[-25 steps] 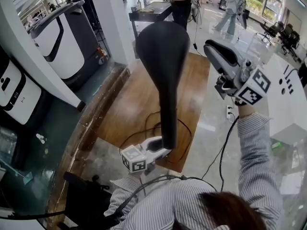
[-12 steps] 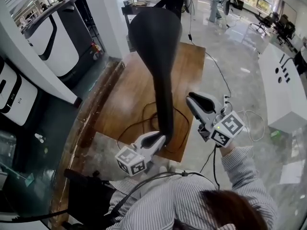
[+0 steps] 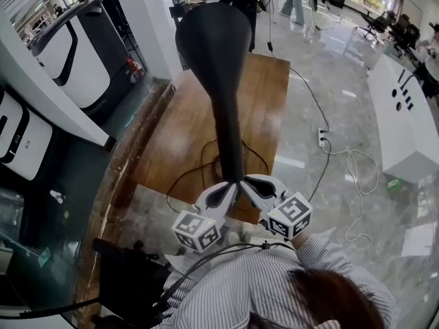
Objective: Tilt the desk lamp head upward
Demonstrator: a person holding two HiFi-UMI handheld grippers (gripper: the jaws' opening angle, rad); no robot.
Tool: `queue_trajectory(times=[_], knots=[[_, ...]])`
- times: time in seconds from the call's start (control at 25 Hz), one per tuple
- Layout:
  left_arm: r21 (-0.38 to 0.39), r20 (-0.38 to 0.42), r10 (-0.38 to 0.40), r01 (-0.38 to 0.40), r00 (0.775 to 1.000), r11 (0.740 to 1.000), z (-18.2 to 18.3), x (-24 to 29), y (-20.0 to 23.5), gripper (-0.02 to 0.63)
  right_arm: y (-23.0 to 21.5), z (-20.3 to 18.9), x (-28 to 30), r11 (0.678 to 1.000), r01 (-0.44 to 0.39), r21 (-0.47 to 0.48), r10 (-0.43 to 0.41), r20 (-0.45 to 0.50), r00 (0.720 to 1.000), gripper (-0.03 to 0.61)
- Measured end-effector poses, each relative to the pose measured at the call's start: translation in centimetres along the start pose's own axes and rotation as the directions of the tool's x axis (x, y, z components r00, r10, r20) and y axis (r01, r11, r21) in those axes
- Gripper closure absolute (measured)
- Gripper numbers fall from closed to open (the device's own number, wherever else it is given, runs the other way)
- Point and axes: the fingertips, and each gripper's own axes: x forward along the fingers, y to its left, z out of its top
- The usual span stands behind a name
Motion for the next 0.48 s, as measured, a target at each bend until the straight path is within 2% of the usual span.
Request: queue_trajectory(times=[0.08, 0.48], knots=[[-0.016, 0.007, 0.017, -0.017, 1.000, 1.000, 0.0, -0.2, 0.2, 0.607, 0.3, -0.6, 0.0, 1.000, 0.016, 0.015, -0.016, 0.000, 1.000, 0.575], [0.013, -0.028, 0.051, -0.051, 0.998, 0.999, -0.4, -0.4, 0.8, 0.607, 0.0, -1.9, 0.2, 0.997, 0.055, 0.045, -0.053, -0.047, 0.997, 0.577]])
